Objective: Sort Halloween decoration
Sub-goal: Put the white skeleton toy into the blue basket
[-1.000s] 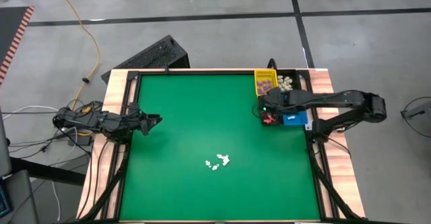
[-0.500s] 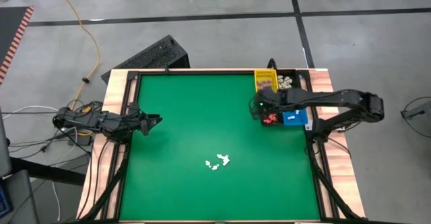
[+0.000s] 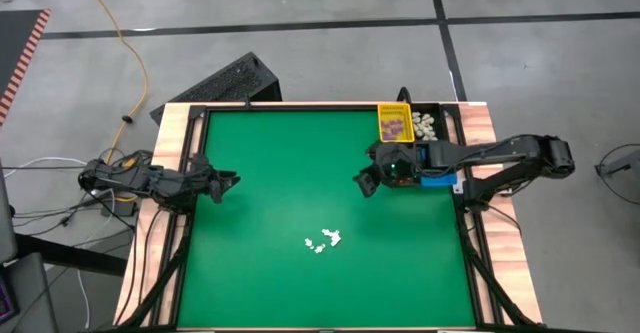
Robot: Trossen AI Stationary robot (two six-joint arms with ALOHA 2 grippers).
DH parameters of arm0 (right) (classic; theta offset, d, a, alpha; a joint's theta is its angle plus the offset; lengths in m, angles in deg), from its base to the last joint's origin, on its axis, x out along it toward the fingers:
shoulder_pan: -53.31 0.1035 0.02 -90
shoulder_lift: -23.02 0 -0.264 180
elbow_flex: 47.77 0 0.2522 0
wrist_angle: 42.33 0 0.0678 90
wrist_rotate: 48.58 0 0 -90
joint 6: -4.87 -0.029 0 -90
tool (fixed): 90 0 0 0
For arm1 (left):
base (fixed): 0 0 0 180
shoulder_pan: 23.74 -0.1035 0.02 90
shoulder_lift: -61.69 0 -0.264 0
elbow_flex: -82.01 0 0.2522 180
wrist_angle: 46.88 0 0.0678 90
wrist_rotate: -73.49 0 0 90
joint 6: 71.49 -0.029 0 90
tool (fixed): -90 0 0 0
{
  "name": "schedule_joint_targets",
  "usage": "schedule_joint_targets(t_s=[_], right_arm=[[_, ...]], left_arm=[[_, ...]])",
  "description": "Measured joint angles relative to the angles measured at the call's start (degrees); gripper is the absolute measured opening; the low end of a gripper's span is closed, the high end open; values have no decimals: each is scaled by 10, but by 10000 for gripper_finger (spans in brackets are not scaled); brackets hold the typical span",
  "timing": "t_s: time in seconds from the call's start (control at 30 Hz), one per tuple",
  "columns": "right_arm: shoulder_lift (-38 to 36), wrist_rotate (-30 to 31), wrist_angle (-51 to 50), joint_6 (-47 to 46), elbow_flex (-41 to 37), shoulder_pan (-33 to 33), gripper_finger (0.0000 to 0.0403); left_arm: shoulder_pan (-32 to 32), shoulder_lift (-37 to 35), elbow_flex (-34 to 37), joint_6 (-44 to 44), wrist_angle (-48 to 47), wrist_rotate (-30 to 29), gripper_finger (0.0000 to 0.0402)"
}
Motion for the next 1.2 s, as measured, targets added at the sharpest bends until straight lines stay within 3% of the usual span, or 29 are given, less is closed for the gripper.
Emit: schedule_joint_targets(t_s=[0.5, 0.7, 0.87, 1.2], right_arm=[[0, -10, 3, -38, 0, 24, 177], [0, -16, 24, -8, 0, 38, 177], [3, -41, 60, 50, 0, 82, 177], [3, -38, 63, 44, 0, 139, 177]], left_arm=[[0, 0, 0, 0, -55, 0, 180], [0, 0, 0, 0, -66, 0, 180], [0, 0, 0, 0, -66, 0, 180], [0, 0, 0, 0, -65, 0, 180]])
